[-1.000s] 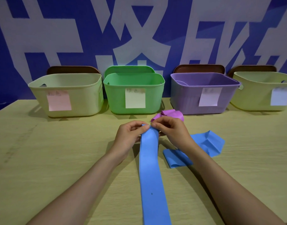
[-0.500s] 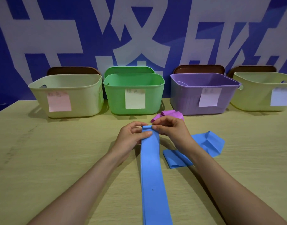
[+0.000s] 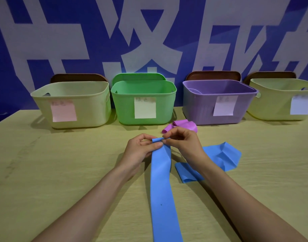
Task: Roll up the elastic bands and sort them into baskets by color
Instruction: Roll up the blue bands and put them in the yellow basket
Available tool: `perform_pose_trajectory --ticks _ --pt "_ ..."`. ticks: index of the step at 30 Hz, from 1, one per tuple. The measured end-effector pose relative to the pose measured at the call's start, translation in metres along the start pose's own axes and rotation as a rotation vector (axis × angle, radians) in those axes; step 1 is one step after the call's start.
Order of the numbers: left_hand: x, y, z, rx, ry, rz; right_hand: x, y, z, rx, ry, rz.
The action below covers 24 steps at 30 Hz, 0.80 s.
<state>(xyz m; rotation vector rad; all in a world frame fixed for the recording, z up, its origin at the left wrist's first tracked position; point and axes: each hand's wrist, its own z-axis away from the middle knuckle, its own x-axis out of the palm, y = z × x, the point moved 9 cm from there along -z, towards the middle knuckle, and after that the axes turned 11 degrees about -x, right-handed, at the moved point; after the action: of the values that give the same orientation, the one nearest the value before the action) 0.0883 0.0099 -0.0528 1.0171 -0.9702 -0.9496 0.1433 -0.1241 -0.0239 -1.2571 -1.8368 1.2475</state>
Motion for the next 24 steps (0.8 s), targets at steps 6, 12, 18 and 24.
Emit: perform_pose_trajectory --ticks 6,12,18,24 --pt "-0.001 0.002 0.002 0.042 0.049 -0.022 0.001 -0.003 0.001 -0.014 0.026 -0.053" --pt "0.000 0.005 0.001 0.033 0.013 0.043 0.001 -0.008 -0.001 -0.083 0.018 0.057" --pt "-0.002 0.008 -0.001 0.028 0.001 0.094 0.006 -0.009 -0.002 -0.107 -0.040 0.093" --pt "-0.003 0.006 -0.002 0.039 0.004 0.057 0.005 0.005 0.000 0.020 -0.071 0.139"
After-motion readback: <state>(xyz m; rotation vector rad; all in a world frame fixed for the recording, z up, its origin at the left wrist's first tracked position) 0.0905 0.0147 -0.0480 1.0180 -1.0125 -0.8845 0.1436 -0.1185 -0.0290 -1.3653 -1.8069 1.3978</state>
